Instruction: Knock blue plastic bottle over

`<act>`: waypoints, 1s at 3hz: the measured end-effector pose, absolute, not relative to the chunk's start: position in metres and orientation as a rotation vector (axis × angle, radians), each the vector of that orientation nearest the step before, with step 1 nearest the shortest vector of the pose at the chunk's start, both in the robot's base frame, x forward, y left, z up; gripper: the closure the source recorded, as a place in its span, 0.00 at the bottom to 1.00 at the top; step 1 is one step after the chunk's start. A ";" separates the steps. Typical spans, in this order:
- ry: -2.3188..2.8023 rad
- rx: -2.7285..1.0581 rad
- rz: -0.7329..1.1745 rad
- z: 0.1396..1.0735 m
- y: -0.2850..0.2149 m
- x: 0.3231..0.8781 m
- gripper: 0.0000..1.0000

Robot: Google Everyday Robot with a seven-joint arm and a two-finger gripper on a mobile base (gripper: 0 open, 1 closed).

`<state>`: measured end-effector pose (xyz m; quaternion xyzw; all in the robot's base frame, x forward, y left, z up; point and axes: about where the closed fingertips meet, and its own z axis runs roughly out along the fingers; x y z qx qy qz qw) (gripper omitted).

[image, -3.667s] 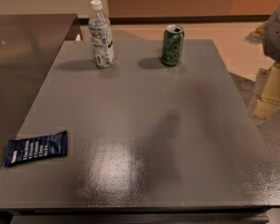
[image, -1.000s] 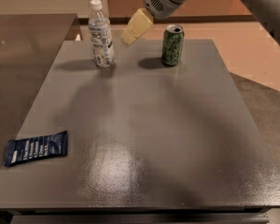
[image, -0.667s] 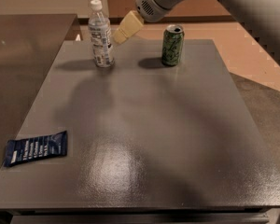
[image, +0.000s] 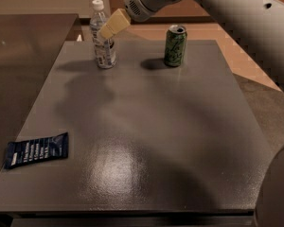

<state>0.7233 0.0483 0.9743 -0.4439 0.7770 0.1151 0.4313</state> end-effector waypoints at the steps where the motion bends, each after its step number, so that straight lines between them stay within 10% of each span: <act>1: 1.907 -1.127 0.362 0.970 0.076 0.726 0.00; 3: 1.907 -1.158 0.433 0.962 0.102 0.729 0.17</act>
Offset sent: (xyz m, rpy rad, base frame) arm 0.0037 0.0653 -0.0092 0.0858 0.0369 0.1202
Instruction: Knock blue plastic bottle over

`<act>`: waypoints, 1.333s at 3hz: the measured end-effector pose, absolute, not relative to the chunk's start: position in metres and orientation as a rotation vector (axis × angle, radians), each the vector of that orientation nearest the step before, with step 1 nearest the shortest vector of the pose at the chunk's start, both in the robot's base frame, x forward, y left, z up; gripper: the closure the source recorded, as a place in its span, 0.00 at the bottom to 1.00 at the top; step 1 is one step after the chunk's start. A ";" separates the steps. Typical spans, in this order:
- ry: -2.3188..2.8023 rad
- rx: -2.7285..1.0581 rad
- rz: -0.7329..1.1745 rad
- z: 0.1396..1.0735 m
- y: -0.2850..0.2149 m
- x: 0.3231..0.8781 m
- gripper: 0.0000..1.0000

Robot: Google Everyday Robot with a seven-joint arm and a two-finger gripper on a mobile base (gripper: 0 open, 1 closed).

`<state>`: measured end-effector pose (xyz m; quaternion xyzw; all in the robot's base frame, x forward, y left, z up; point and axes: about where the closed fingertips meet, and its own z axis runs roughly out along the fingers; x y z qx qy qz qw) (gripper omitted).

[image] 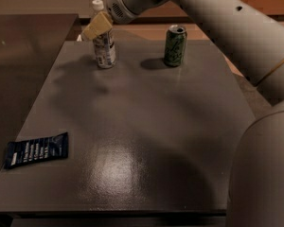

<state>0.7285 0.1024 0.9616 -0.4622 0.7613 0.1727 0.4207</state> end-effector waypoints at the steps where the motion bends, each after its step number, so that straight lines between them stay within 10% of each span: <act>1: 1.923 -1.161 0.453 0.956 0.105 0.729 0.41; 4: 1.920 -1.230 0.367 0.990 0.065 0.703 1.00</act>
Offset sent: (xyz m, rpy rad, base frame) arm -0.0026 -0.0129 -0.0021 0.0169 0.0310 -0.0046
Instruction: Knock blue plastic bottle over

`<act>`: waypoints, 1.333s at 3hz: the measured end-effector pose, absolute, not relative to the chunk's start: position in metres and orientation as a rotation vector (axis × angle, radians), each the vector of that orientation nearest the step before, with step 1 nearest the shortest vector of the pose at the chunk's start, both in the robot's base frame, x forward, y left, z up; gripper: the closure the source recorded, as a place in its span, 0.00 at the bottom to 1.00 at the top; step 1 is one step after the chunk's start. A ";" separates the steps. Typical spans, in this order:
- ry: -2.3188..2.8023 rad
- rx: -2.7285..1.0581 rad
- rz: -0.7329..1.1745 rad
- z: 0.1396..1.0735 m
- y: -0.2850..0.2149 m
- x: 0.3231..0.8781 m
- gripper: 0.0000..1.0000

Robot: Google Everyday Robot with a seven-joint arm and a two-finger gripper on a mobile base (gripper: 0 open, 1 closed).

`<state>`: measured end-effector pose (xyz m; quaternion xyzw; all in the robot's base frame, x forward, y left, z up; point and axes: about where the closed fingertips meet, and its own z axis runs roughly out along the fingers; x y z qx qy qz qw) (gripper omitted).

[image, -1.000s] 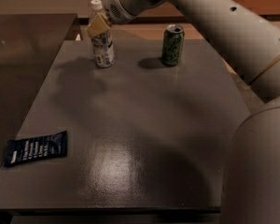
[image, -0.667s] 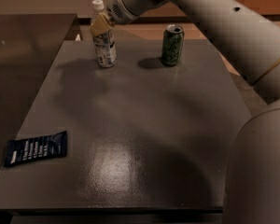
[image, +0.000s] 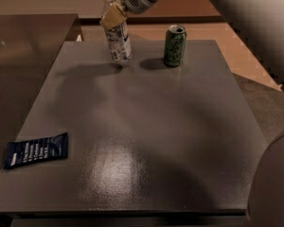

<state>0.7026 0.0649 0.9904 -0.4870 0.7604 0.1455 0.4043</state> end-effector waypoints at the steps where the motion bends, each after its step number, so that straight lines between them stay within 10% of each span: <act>1: 1.979 -1.311 0.270 1.002 0.025 0.674 1.00; 4: 2.134 -1.624 0.112 0.990 -0.037 0.588 1.00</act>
Offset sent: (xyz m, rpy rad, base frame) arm -0.1109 -0.1161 0.0128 -0.3991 0.1302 0.0634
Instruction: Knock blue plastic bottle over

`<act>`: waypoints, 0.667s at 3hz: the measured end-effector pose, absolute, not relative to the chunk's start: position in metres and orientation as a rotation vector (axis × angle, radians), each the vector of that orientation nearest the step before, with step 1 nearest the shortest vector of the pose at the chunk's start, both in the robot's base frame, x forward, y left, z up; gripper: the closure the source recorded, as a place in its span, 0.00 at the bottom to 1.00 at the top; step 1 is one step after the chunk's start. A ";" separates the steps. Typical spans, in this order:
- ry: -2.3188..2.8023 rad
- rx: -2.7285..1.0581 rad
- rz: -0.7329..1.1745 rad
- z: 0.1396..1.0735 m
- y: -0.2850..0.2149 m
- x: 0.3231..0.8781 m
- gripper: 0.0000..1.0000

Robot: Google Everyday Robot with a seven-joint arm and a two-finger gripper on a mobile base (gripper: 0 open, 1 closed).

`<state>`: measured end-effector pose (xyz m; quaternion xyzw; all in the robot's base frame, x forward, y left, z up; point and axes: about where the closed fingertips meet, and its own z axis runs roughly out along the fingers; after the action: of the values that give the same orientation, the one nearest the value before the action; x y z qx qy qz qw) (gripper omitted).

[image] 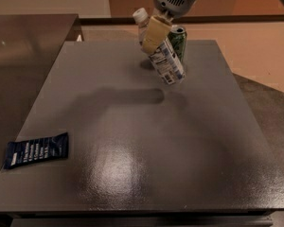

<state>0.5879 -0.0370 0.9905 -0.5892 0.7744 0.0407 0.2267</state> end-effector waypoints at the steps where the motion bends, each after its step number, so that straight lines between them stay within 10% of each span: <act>1: 2.151 -1.770 0.050 0.976 -0.035 0.578 0.82; 2: 2.149 -1.900 0.015 0.959 -0.024 0.574 0.58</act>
Offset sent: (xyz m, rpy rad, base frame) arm -0.0243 0.0185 -0.0528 -0.3033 0.1542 0.2125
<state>0.5740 -0.0240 0.9586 -0.6561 0.7423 0.0050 0.1361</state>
